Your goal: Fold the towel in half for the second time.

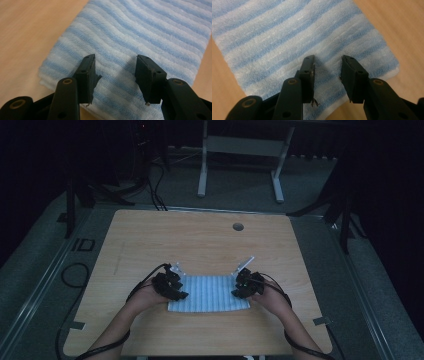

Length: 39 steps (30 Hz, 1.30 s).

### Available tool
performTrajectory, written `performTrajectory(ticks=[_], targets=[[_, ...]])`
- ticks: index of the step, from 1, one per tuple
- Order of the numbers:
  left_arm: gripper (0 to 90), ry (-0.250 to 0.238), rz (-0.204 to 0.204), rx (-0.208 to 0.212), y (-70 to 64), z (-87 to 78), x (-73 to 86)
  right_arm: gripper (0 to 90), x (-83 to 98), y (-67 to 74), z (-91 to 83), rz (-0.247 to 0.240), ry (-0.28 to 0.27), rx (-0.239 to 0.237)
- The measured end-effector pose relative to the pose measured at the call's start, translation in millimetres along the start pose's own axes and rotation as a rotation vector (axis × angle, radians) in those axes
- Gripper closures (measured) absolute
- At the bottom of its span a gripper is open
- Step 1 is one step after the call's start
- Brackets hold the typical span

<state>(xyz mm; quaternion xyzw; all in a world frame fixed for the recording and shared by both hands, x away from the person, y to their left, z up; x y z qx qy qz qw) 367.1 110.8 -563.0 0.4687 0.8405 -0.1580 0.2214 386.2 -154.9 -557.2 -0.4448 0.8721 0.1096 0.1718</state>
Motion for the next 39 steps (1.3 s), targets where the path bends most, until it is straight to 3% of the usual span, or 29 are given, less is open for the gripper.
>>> performTrajectory(ticks=[7, 10, 16, 20, 23, 25, 27, 29, 32, 39], targets=[[50.6, 0.008, -0.023, -0.026, 26.0, 0.4, -4.8, 61.8, -23.9, -13.4, 9.5, 0.016, 0.008, 0.015], [48.9, 0.008, -0.047, -0.068, 42.8, 1.2, -7.2, 61.3, -37.4, -20.9, 14.8, 0.031, 0.017, 0.020], [47.8, -0.030, -0.085, -0.064, 51.7, 0.1, -5.8, 57.6, -46.4, -25.3, 17.5, 0.036, 0.022, 0.022], [47.0, -0.062, -0.092, -0.059, 45.7, -8.7, -3.9, 50.7, -45.6, -23.2, 13.2, 0.029, 0.010, 0.024], [41.5, -0.078, -0.093, -0.063, 40.1, -15.3, 0.4, 39.7, -39.9, -20.0, 4.7, 0.023, -0.018, 0.008], [29.8, -0.081, -0.097, -0.067, 38.8, -16.3, 1.7, 37.7, -38.1, -19.3, 2.3, 0.026, -0.026, 0.002], [25.7, -0.094, -0.117, -0.063, 34.7, -19.9, 8.1, 28.6, -33.6, -18.7, -3.6, 0.055, -0.071, -0.013], [21.1, -0.118, -0.119, -0.088, 30.2, -23.2, 12.6, 19.8, -28.3, -18.1, -6.6, 0.053, -0.092, -0.023], [13.7, -0.154, -0.131, -0.102, 18.6, -29.0, 20.0, 13.4, -17.2, -18.5, -9.4, 0.061, -0.125, -0.029], [7.8, -0.246, -0.139, -0.160, 4.5, -39.8, 39.1, 12.4, 8.9, -17.8, -22.3, 0.091, -0.245, -0.006]])
Point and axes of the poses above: each handheld gripper's, and its own axes: z roughly forward along the jaws, x roughly out of its underside, y roughly to its left, the point moved 4 cm from there along z, roughly forward along the jaws, and after that the axes turned 5 degrees about z, right-handed, at the moved point
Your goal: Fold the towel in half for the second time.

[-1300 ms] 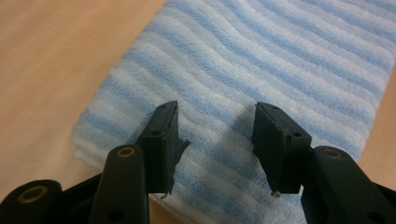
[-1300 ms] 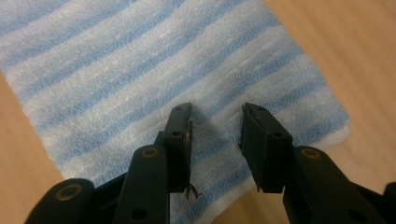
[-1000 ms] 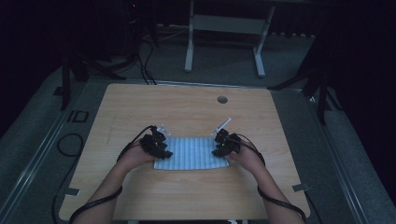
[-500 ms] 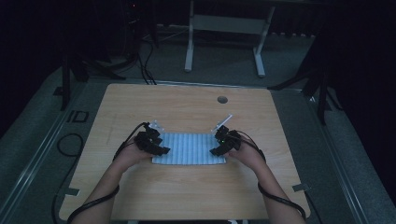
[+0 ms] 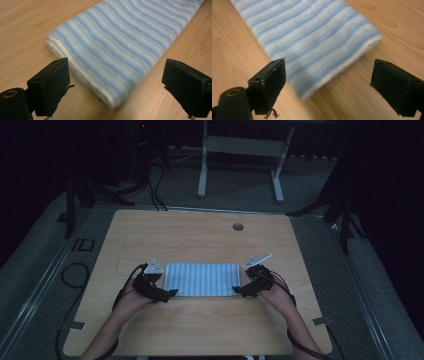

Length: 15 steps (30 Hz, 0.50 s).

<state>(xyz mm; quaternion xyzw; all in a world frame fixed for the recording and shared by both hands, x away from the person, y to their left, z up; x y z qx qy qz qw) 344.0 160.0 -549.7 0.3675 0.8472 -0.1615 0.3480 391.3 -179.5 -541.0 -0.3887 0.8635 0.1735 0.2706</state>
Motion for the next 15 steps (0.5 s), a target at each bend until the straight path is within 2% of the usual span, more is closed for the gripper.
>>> performTrajectory(ticks=[4, 6, 9, 12, 13, 14, 15], targets=[[7.8, -0.017, -0.022, -0.003, -0.2, -6.8, 10.8, 12.4, 13.7, -1.6, -10.6, 0.004, -0.039, 0.027], [7.8, -0.038, -0.037, -0.037, 0.5, -13.7, 21.6, 12.3, 24.3, -2.7, -17.9, 0.015, -0.057, 0.033], [7.7, -0.061, -0.066, -0.038, -0.3, -21.6, 32.7, 12.3, 39.2, -4.0, -26.4, 0.034, -0.080, 0.041], [7.8, -0.062, -0.061, -0.063, -3.1, -29.8, 44.8, 12.2, 55.3, -4.4, -33.4, 0.057, -0.099, 0.045], [7.8, -0.057, -0.057, -0.073, -4.3, -32.5, 49.7, 12.2, 59.3, -4.9, -35.0, 0.061, -0.106, 0.054], [7.7, -0.050, -0.057, -0.077, -5.4, -34.1, 53.5, 12.2, 71.3, -6.7, -40.3, 0.075, -0.125, 0.090], [7.7, -0.046, -0.056, -0.081, -6.3, -35.4, 56.2, 12.2, 71.3, -6.7, -40.3, 0.075, -0.125, 0.090]])
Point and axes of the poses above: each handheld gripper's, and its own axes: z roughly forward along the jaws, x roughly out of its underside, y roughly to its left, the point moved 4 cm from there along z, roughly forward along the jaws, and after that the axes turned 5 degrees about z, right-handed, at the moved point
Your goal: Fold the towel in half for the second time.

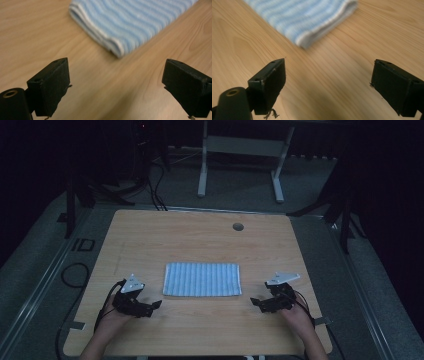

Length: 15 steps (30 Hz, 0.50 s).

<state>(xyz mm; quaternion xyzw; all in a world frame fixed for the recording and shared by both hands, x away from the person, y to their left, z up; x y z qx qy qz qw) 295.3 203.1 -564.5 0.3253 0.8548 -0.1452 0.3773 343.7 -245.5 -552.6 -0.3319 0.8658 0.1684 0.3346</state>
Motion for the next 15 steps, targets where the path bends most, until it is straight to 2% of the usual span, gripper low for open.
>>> performTrajectory(ticks=[1, 2, 3, 4, 7, 11, 15], targets=[[7.8, 0.000, 0.000, 0.000, 0.0, 0.0, 0.0, 12.2, 0.0, 0.0, 0.0, 0.000, 0.000, 0.000], [7.8, -0.009, -0.006, -0.008, -1.9, -4.7, 7.4, 12.1, 3.6, -1.3, -2.4, 0.008, -0.006, 0.007], [7.8, -0.017, -0.014, -0.017, -2.4, -6.8, 10.6, 12.1, 18.4, -6.2, -13.2, 0.049, -0.041, 0.039], [7.8, -0.024, -0.022, -0.023, -2.9, -8.7, 13.7, 12.1, 18.4, -6.2, -13.2, 0.049, -0.041, 0.039], [7.8, -0.038, -0.048, -0.052, -2.0, -15.8, 22.7, 12.0, 30.9, -10.7, -24.7, 0.101, -0.089, 0.055], [7.8, -0.043, -0.071, -0.091, 3.2, -25.3, 32.9, 12.0, 46.5, -17.6, -40.2, 0.155, -0.135, 0.115], [7.8, -0.067, -0.135, -0.123, 7.8, -28.1, 42.4, 12.0, 62.1, -21.8, -52.1, 0.213, -0.159, 0.172]])
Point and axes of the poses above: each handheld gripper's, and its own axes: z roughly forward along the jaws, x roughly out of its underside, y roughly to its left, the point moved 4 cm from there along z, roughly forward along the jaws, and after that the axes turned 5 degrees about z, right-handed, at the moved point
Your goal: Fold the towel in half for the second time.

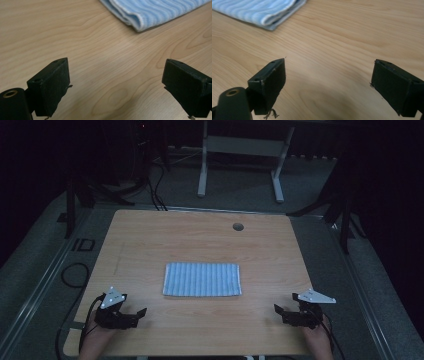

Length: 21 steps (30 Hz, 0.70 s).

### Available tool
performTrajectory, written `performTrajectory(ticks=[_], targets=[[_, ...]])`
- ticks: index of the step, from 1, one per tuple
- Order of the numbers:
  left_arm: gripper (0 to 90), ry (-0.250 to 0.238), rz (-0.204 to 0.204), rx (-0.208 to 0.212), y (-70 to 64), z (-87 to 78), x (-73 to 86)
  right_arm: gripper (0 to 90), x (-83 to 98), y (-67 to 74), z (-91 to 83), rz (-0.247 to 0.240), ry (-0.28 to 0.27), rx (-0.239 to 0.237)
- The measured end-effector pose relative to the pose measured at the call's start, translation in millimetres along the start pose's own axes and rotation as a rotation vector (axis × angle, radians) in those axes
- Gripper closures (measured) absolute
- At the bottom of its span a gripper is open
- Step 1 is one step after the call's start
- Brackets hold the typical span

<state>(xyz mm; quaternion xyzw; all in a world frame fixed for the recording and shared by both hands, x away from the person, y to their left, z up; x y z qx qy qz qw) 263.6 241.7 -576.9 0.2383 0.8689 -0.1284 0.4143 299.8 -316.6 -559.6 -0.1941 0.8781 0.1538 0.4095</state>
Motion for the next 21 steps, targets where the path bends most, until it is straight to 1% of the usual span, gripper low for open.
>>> performTrajectory(ticks=[1, 2, 3, 4, 5, 6, 7, 9, 10, 12, 13, 15, 16, 17, 18, 19, 20, 21], targets=[[7.8, 0.000, -0.009, -0.011, 0.9, 0.7, 1.7, 12.1, 3.0, -1.9, -2.5, 0.014, -0.006, 0.008], [7.8, -0.006, -0.015, -0.031, 1.9, 0.5, 2.7, 12.1, 5.9, -3.8, -5.0, 0.027, -0.014, 0.018], [7.8, -0.028, -0.024, -0.044, 2.6, -0.4, 2.9, 12.1, 8.4, -5.5, -7.1, 0.034, -0.021, 0.030], [7.8, -0.036, -0.039, -0.046, 3.0, -1.2, 3.0, 12.1, 10.6, -7.7, -8.7, 0.029, -0.022, 0.046], [7.8, -0.039, -0.045, -0.053, 3.8, -2.6, 3.1, 12.1, 12.5, -10.0, -10.1, 0.029, -0.020, 0.062], [7.8, -0.061, -0.053, -0.070, 4.6, -4.5, 3.1, 12.1, 14.3, -12.6, -11.4, 0.034, -0.034, 0.079], [7.8, -0.075, -0.068, -0.084, 6.0, -6.6, 3.3, 12.1, 15.9, -15.0, -12.3, 0.045, -0.048, 0.091], [7.8, -0.103, -0.110, -0.097, 9.0, -10.4, 3.7, 12.1, 17.2, -19.6, -12.7, 0.056, -0.068, 0.117], [7.8, -0.110, -0.121, -0.112, 10.8, -12.0, 4.2, 12.1, 17.6, -21.4, -12.7, 0.066, -0.076, 0.128], [7.8, -0.129, -0.138, -0.143, 13.5, -15.4, 5.7, 12.1, 17.2, -23.6, -13.6, 0.073, -0.094, 0.141], [7.8, -0.127, -0.140, -0.155, 14.8, -16.8, 6.5, 12.1, 16.9, -24.0, -14.3, 0.078, -0.105, 0.147], [7.8, -0.144, -0.153, -0.177, 17.5, -20.3, 8.2, 12.1, 16.5, -24.6, -15.6, 0.079, -0.116, 0.146], [7.8, -0.147, -0.160, -0.175, 18.7, -21.1, 9.1, 12.1, 16.5, -24.5, -15.8, 0.081, -0.124, 0.145], [7.8, -0.149, -0.163, -0.179, 19.2, -21.3, 9.7, 12.1, 16.2, -24.0, -15.6, 0.073, -0.123, 0.136], [7.8, -0.146, -0.164, -0.182, 19.7, -21.3, 10.2, 12.1, 16.2, -23.6, -15.4, 0.069, -0.123, 0.138], [7.8, -0.146, -0.165, -0.175, 19.7, -21.1, 10.3, 12.1, 16.1, -23.1, -15.1, 0.066, -0.123, 0.145], [7.8, -0.149, -0.165, -0.171, 19.3, -20.8, 10.5, 12.1, 15.9, -22.7, -14.9, 0.059, -0.120, 0.143], [7.8, -0.146, -0.160, -0.175, 18.8, -20.1, 10.7, 12.1, 15.8, -22.4, -14.7, 0.056, -0.119, 0.141]])
Point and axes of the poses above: each handheld gripper's, and its own axes: z roughly forward along the jaws, x roughly out of its underside, y roughly to its left, the point moved 4 cm from there along z, roughly forward along the jaws, and after that the axes turned 5 degrees about z, right-handed, at the moved point
